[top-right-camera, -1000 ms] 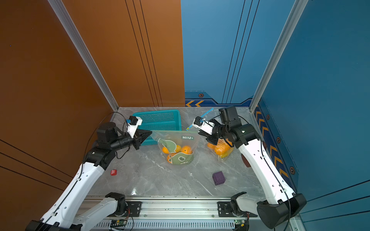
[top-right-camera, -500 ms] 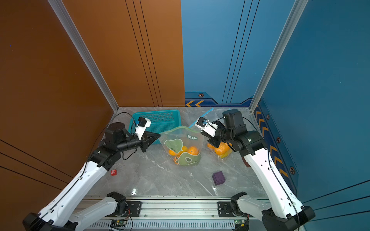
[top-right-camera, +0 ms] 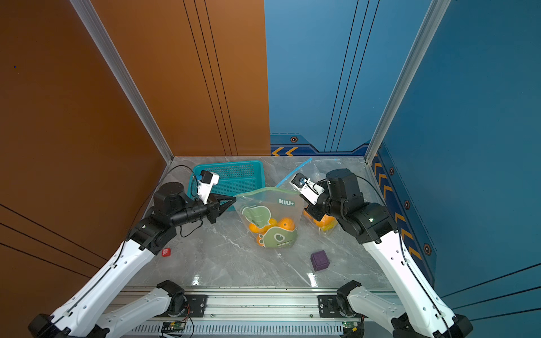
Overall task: Place the mango in a zip-top bag and seal the zipper
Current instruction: Zip the zipper on the zipper food storage bag, then place the zipper food storage bag at the center of the board.
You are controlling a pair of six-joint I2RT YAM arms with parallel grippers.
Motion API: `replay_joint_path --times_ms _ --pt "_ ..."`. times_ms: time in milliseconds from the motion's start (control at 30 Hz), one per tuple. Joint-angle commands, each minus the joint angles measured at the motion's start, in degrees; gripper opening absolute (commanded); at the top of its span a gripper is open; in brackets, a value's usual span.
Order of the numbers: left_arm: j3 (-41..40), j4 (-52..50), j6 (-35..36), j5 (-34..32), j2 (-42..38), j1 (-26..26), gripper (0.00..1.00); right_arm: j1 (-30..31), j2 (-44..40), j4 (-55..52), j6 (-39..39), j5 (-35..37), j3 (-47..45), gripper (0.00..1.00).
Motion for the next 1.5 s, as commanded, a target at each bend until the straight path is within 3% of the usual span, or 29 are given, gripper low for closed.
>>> replay_joint_path --times_ms 0,200,433,700,1000,1133,1300,1367,1467 --pt "1.33 0.35 -3.74 -3.81 3.59 0.18 0.00 -0.15 5.76 2.60 3.18 4.49 0.49 0.02" --pt "3.45 0.43 -3.92 -11.74 10.01 1.68 0.00 -0.35 17.18 3.07 4.85 7.10 6.79 0.01" --pt "8.34 0.50 -2.08 -13.54 14.76 3.69 0.02 -0.50 24.33 6.14 6.99 4.71 12.09 0.09" --pt "8.81 0.50 -3.71 -16.89 16.67 5.41 0.02 -0.50 27.72 6.55 8.09 6.08 15.01 0.30" --pt "4.88 0.50 -6.08 -17.70 13.86 7.45 0.09 -1.75 26.22 6.57 13.41 11.11 16.03 0.68" --pt "4.76 0.47 -6.54 -17.17 13.43 7.62 0.19 -3.91 26.34 6.55 17.96 12.93 17.71 0.83" --pt "4.76 0.50 -7.46 -17.02 13.42 7.57 0.39 -10.00 28.90 4.44 24.43 11.40 19.92 0.89" --pt "4.85 0.49 -7.60 -17.07 13.40 7.58 0.44 -13.01 30.17 2.08 27.03 9.66 21.01 1.00" --pt "4.85 0.52 -7.78 -17.02 12.91 7.48 0.53 -16.85 29.95 -0.16 31.51 9.21 19.72 1.00"
